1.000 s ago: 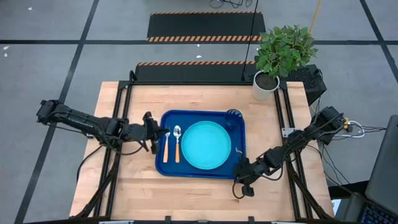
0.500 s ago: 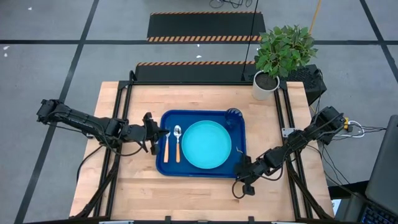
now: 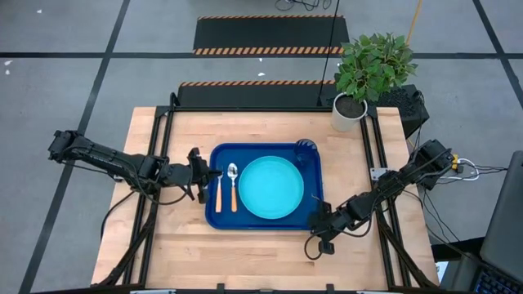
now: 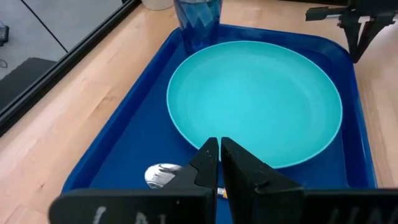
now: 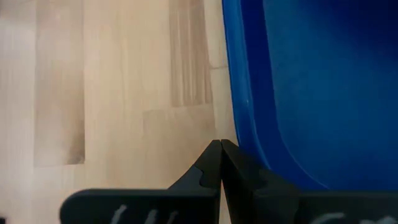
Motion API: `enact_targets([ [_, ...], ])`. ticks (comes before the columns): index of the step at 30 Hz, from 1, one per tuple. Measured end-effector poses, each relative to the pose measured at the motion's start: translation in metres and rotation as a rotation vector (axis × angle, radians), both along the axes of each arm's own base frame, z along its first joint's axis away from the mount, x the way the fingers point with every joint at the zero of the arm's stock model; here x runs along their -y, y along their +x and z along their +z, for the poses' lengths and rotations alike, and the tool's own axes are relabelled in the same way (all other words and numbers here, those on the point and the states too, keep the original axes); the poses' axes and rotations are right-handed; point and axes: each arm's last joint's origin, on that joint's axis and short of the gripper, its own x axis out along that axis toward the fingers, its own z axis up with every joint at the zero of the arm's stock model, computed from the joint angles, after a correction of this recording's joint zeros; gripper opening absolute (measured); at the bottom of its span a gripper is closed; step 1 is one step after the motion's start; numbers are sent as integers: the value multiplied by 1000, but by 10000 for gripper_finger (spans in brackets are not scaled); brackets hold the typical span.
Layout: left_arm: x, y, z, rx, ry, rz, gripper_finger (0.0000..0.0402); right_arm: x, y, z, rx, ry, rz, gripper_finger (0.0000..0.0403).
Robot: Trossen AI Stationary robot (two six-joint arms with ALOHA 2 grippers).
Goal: Pick and place plate/cup/fork/spoon on tray
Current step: Adjust the orange spoon, light blue plate, and blue tray, then return to Home Position
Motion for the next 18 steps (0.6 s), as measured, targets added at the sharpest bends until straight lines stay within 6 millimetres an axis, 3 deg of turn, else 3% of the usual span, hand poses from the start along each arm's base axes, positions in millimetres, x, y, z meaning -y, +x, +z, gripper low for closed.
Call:
enact_targets([
  [8, 0, -1, -1, -9, 1, -6, 24, 0, -1, 8, 28, 23, 3, 0],
  [14, 5, -1, -1, -9, 0, -33, 24, 6, -7, 43, 181, 52, -5, 0],
  [18, 6, -2, -1, -9, 0, -40, 24, 20, -16, 63, 311, -98, -109, 0],
])
